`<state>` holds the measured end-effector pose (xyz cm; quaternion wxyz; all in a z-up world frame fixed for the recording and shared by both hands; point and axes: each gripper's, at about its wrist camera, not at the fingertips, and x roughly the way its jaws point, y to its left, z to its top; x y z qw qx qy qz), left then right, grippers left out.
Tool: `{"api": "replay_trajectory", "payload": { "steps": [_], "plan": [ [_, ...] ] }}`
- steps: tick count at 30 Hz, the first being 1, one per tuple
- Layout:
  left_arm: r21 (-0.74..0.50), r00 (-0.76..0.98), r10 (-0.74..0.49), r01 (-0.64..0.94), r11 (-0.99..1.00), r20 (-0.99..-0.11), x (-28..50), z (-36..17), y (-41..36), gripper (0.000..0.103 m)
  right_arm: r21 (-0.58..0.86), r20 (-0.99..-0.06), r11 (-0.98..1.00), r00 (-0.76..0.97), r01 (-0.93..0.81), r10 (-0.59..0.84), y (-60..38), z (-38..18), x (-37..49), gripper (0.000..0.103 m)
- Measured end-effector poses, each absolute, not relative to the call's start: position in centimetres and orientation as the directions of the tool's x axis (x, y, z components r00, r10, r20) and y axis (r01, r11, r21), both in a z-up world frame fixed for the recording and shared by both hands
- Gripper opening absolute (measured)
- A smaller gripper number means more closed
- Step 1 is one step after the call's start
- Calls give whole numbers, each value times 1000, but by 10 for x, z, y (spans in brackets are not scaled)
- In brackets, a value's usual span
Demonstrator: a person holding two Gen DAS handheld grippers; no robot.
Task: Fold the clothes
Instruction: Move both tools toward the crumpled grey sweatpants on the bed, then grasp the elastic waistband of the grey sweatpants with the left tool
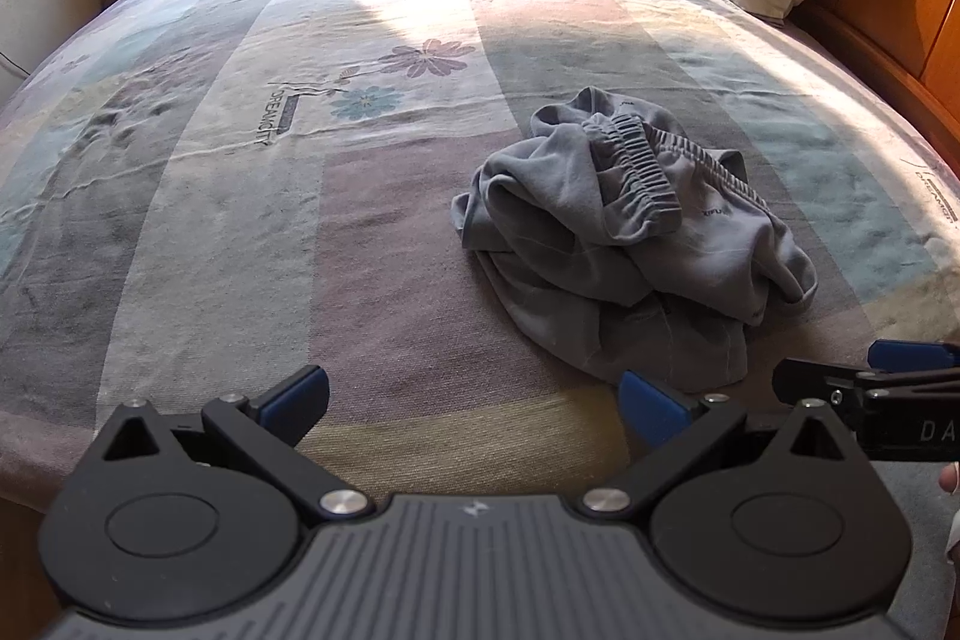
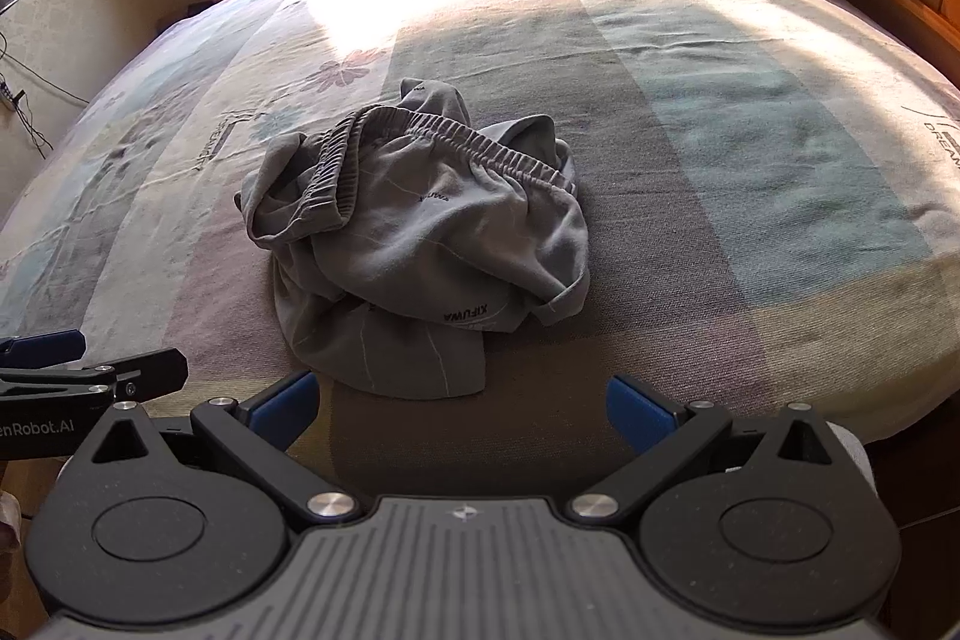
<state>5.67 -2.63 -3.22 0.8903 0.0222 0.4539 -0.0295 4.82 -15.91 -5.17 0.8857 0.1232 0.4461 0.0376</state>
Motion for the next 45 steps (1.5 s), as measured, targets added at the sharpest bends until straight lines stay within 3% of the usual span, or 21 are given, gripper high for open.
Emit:
{"api": "replay_trajectory", "payload": {
  "steps": [9,17,23,39,45],
  "plan": [
    [1,559,-58,104,995,-827,80,-47,-30,102,284,-707,959,672,-15,220,-162,-58,53,103],
    [40,543,-54,159,986,-838,115,-65,-47,103,226,-694,972,689,-66,208,-160,-68,63,103],
    [54,545,-44,162,985,-838,141,-67,-49,103,270,-701,962,678,-34,221,-171,-79,70,103],
    [161,675,66,79,984,-735,234,-31,-47,102,239,-710,969,672,-53,212,-173,-87,66,103],
    [67,630,-16,107,992,-777,202,-43,-51,102,244,-703,968,675,-65,223,-172,-84,63,103]
  ]
}}
